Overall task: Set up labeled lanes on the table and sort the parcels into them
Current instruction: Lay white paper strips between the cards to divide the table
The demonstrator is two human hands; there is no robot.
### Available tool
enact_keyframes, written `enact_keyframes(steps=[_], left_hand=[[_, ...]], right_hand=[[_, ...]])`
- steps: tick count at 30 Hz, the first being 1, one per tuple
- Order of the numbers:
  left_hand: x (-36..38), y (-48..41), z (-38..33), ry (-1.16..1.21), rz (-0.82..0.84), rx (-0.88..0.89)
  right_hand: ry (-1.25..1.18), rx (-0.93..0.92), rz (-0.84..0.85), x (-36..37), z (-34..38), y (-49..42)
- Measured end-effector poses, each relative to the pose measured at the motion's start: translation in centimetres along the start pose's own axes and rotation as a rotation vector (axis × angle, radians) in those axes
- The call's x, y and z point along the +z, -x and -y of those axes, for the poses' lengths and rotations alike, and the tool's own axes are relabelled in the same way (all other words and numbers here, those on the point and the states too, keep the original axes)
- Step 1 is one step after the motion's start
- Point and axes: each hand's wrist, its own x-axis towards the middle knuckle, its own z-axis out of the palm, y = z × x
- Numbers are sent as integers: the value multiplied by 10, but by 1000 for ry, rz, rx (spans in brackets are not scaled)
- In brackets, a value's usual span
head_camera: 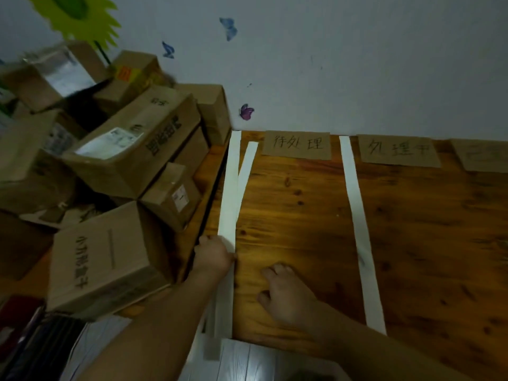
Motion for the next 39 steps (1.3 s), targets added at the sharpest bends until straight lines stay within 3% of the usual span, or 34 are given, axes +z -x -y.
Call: enact_keyframes(steps=[5,13,20,24,28,39], left_hand=[[3,-7,8,292,-28,-29],[-15,-10,19,399,-47,-3],[-64,9,-2,1042,238,-116],[-84,31,-29,1206,365,-41],[-104,54,-73,1341,429,30],[-78,107,-314,1244,423,252]], right_hand=[[-145,127,-21,16,26,3],[-537,257,-71,7,53,-2],[-923,216,-164,-15,82,-10],[-850,263,-341,-38,84,1],[-784,326,-345,-76,62,41],[-640,519,-454,-134,-142,185]])
